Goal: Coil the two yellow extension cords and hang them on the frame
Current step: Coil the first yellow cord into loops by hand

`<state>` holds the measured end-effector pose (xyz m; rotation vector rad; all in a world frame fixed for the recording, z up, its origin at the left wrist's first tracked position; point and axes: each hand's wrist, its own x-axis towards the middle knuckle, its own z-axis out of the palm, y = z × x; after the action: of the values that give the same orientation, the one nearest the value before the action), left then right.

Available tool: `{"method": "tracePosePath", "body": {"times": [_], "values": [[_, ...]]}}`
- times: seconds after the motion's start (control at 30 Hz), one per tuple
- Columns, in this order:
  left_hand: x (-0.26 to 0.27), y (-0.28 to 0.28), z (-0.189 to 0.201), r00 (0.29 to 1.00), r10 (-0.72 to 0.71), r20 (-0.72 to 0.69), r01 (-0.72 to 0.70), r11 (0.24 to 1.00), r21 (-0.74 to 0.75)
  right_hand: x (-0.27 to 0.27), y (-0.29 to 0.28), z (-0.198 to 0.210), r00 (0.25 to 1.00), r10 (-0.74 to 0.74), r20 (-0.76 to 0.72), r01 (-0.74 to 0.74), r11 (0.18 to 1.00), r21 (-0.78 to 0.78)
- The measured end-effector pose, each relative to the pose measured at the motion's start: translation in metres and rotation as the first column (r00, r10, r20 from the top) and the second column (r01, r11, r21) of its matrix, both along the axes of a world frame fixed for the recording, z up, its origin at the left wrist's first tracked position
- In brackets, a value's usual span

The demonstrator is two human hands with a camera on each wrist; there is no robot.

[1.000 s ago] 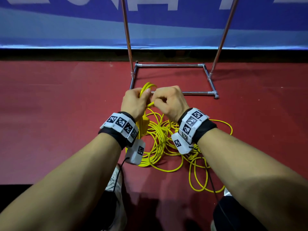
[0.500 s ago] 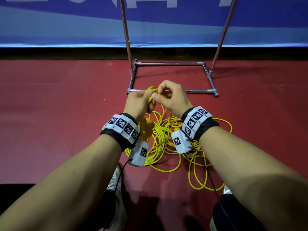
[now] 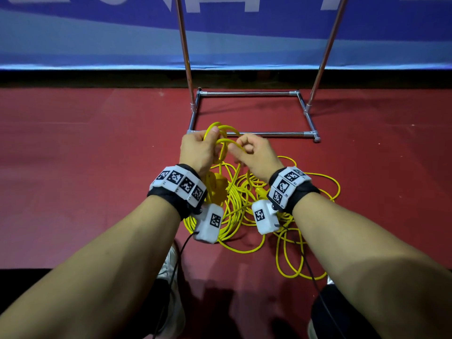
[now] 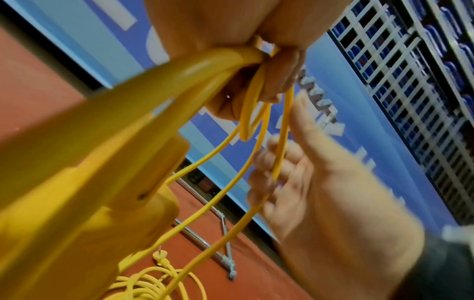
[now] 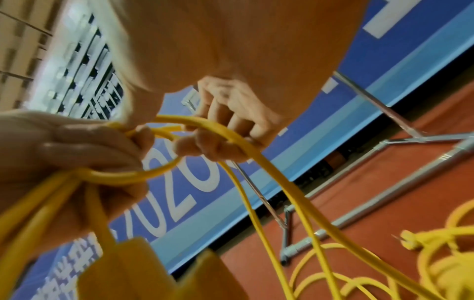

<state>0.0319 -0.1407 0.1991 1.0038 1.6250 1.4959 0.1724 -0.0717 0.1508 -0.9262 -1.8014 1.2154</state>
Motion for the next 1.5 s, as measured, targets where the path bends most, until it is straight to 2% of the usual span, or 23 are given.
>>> {"method": "tracePosePath", "body": {"times": [0.13, 0.23, 0.3, 0.4, 0.5, 0.6, 0.67, 0.73, 0.83, 0.97, 1.07, 1.2, 1.27, 1.33, 1.4, 1.5], "values": [[-0.008, 0.004, -0.001, 0.995, 0.021, 0.095, -0.023, 1.0, 0.018, 0.016, -0.001, -0.034, 0.993, 0.039, 0.113, -0.034, 0.998, -0.045], [-0.009, 0.004, -0.007, 0.996, -0.014, 0.093, 0.015, 1.0, -0.006, 0.023, 0.002, -0.039, 0.996, -0.046, 0.073, 0.053, 0.993, -0.101], [-0.006, 0.002, -0.008, 0.995, -0.069, 0.074, 0.071, 0.997, -0.028, 0.026, 0.005, -0.031, 0.989, -0.144, 0.038, 0.146, 0.985, -0.09], [-0.004, -0.003, -0.005, 0.985, -0.168, 0.028, 0.169, 0.983, -0.065, 0.034, 0.013, -0.015, 0.983, -0.182, -0.037, 0.18, 0.982, -0.059], [-0.004, -0.005, -0.003, 0.972, -0.234, 0.022, 0.235, 0.965, -0.118, 0.036, 0.018, -0.003, 0.993, -0.121, -0.017, 0.121, 0.992, 0.026], [0.003, -0.009, -0.003, 0.957, -0.291, 0.003, 0.287, 0.945, -0.155, 0.025, 0.014, 0.02, 0.994, 0.009, 0.107, -0.029, 0.982, 0.186], [0.006, -0.009, -0.003, 0.962, -0.273, 0.022, 0.273, 0.95, -0.15, 0.014, 0.012, 0.031, 0.983, 0.033, 0.181, -0.079, 0.964, 0.252], [0.006, -0.006, -0.003, 0.973, -0.216, 0.078, 0.223, 0.969, -0.104, 0.008, 0.01, 0.036, 0.983, 0.022, 0.183, -0.071, 0.962, 0.265], [0.006, -0.002, 0.004, 0.979, -0.166, 0.115, 0.17, 0.985, -0.032, 0.009, 0.01, 0.023, 0.992, 0.047, 0.121, -0.068, 0.982, 0.177], [0.003, 0.0, 0.011, 0.98, -0.11, 0.165, 0.108, 0.994, 0.02, 0.02, 0.008, -0.02, 0.969, 0.062, 0.24, -0.055, 0.998, -0.035], [0.002, -0.002, 0.009, 0.982, -0.129, 0.135, 0.13, 0.992, 0.0, 0.027, 0.003, -0.026, 0.988, -0.022, 0.156, 0.043, 0.991, -0.13], [-0.002, -0.005, 0.008, 0.974, -0.193, 0.121, 0.2, 0.978, -0.052, 0.032, 0.015, -0.011, 0.976, -0.213, -0.036, 0.211, 0.976, -0.051], [-0.004, -0.006, 0.01, 0.961, -0.227, 0.16, 0.24, 0.969, -0.066, 0.035, 0.02, 0.006, 0.966, -0.233, -0.112, 0.238, 0.971, 0.027], [-0.004, -0.007, 0.012, 0.952, -0.234, 0.197, 0.253, 0.965, -0.073, 0.031, 0.022, 0.027, 0.967, -0.19, -0.167, 0.211, 0.97, 0.117], [-0.003, -0.009, 0.015, 0.947, -0.242, 0.213, 0.263, 0.961, -0.079, 0.021, 0.024, 0.047, 0.979, -0.135, -0.154, 0.164, 0.967, 0.195], [-0.001, -0.008, 0.023, 0.954, -0.237, 0.185, 0.255, 0.964, -0.077, 0.002, 0.019, 0.074, 0.997, -0.076, -0.011, 0.076, 0.948, 0.31]]}}
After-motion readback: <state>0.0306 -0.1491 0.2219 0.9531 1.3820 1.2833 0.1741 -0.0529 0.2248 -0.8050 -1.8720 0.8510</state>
